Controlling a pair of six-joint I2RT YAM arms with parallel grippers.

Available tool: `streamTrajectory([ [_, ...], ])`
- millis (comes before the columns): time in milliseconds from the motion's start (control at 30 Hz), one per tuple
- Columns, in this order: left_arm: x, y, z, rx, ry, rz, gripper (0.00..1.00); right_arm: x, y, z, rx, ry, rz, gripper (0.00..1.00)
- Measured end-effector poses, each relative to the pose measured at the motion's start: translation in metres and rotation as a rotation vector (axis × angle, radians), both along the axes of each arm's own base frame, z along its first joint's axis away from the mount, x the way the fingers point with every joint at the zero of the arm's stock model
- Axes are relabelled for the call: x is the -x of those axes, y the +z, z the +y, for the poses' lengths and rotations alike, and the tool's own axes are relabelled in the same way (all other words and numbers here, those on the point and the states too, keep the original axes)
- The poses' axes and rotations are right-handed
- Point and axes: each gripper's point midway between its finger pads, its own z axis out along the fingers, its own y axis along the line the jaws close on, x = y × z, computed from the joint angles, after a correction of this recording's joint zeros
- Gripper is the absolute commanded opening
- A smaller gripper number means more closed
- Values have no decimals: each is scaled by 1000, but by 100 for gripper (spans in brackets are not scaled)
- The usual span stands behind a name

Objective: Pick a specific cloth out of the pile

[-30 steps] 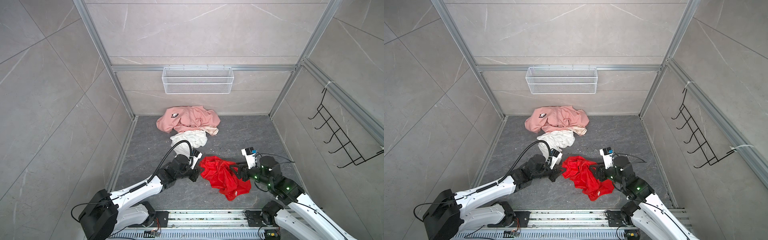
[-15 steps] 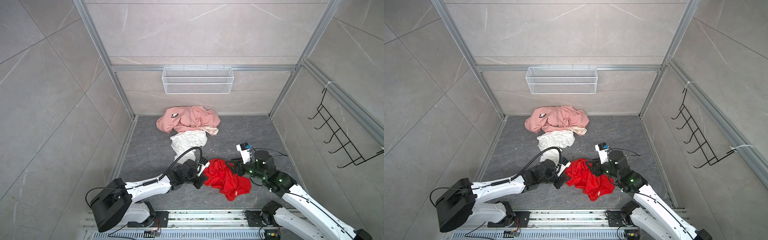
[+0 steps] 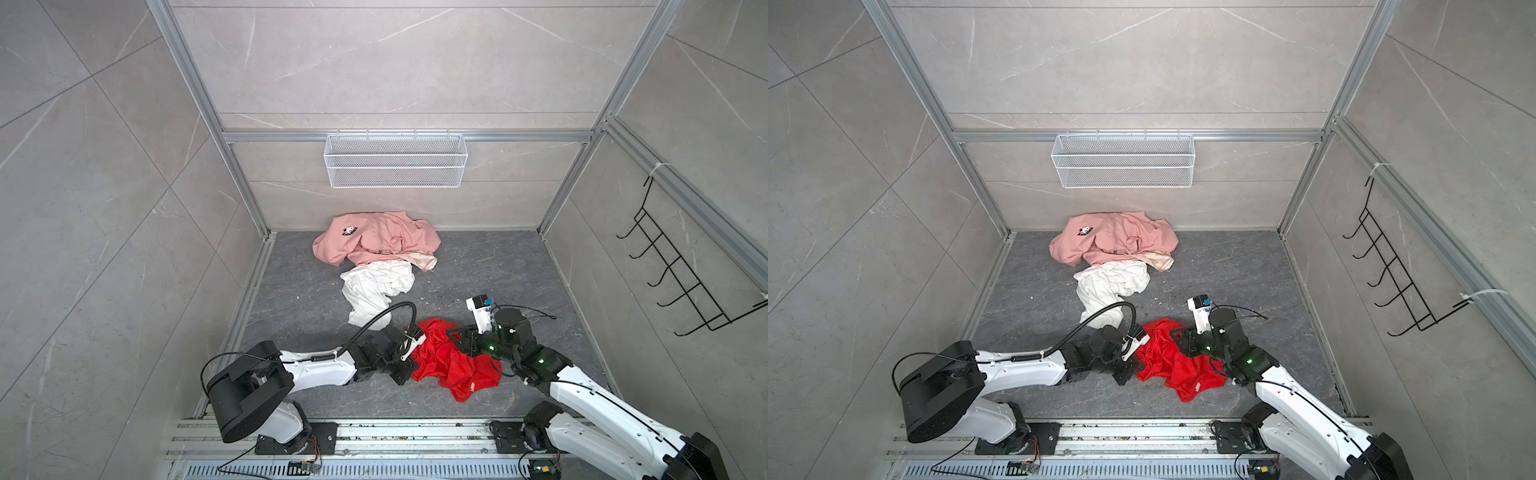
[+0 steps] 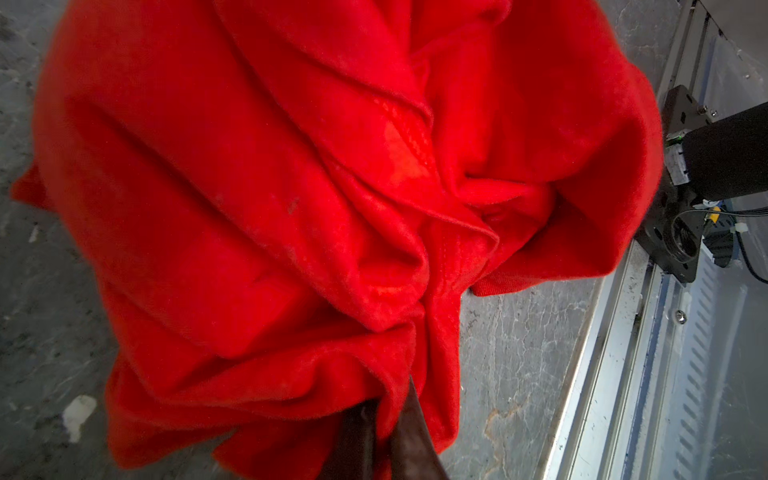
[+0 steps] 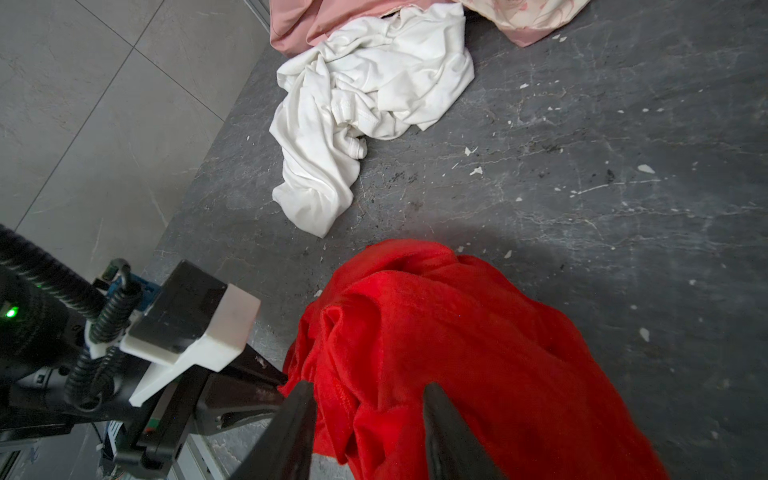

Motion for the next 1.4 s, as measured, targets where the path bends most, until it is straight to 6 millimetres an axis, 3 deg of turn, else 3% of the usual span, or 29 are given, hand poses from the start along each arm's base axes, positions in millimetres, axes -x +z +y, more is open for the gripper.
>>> streamTrajectory([
  [167,-1,-1,-2,4,-1,-3,5,-1,-2,-2,-3,-13,-5,45],
  [367,0,-1,-2,3,-4,-3,36,-6,0,4,-41,-22,4,43],
  [533,-1,3,-2,12,2,-6,47,-13,-16,9,-33,-29,48,41],
  [833,-11,39,0,76,41,-91,52,-19,-43,7,23,-54,107,37],
  [1133,-19,64,4,118,81,-158,52,-6,-83,-9,82,-99,183,35],
  [1267,-21,66,6,116,94,-171,52,-6,-81,-9,80,-99,181,37],
  [1400,-24,77,11,126,120,-202,52,-7,-54,-9,58,-100,135,44],
])
